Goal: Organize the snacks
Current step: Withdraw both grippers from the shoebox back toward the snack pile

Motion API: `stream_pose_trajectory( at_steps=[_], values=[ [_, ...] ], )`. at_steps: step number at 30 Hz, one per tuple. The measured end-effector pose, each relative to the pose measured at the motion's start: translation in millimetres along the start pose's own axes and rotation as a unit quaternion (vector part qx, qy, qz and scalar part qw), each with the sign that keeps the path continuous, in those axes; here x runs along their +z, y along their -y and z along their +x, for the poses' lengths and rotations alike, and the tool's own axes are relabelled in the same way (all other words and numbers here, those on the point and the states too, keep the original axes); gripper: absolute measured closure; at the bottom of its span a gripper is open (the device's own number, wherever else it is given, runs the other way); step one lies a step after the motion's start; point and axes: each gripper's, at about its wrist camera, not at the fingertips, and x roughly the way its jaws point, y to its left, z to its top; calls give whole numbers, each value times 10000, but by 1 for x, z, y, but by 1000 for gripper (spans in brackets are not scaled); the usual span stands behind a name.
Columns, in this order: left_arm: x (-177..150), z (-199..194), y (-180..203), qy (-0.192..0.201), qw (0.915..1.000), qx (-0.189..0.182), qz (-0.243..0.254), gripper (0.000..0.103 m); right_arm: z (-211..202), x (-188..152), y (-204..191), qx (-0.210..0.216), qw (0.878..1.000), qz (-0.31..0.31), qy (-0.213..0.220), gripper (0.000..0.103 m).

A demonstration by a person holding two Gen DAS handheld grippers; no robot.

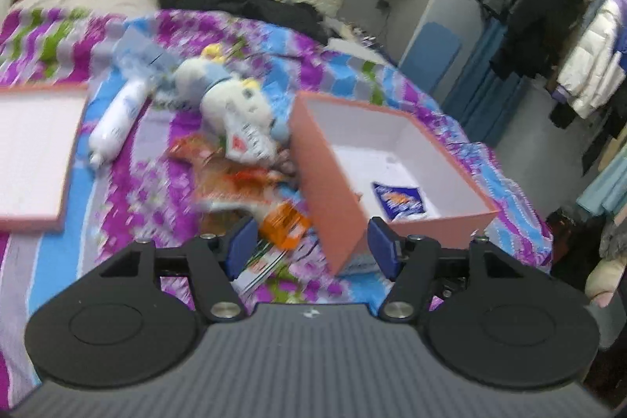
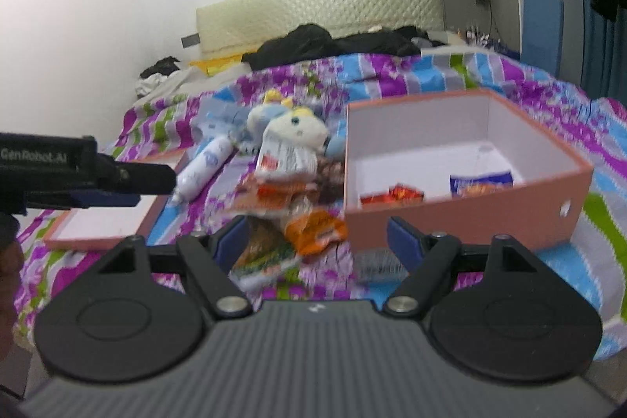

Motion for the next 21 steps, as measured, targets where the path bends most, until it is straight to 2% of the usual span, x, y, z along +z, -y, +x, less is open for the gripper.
stream_pose_trajectory(
  at_steps=[4, 8, 11, 19, 21],
  values=[
    [-18, 0, -25, -125, 9994, 144, -291, 35, 3, -18, -5, -107, 9997, -162, -126, 24],
    [-31, 6, -47, -231, 9978, 136, -608, 35, 14, -25, -17, -37, 9989, -364, -307, 25],
    [-36, 14, -59, -256, 9968, 167, -739, 35, 24, -26, -26, -15, 9978, -567, -333, 30],
    [-19, 53, -92, -176, 9937, -14, -1104, 35, 66, -27, -45, -49, 9923, -1137, -483, 33],
    [-13, 69, -100, -154, 9927, -83, -1197, 35, 83, -28, -50, -99, 9905, -1257, -557, 41]
  ],
)
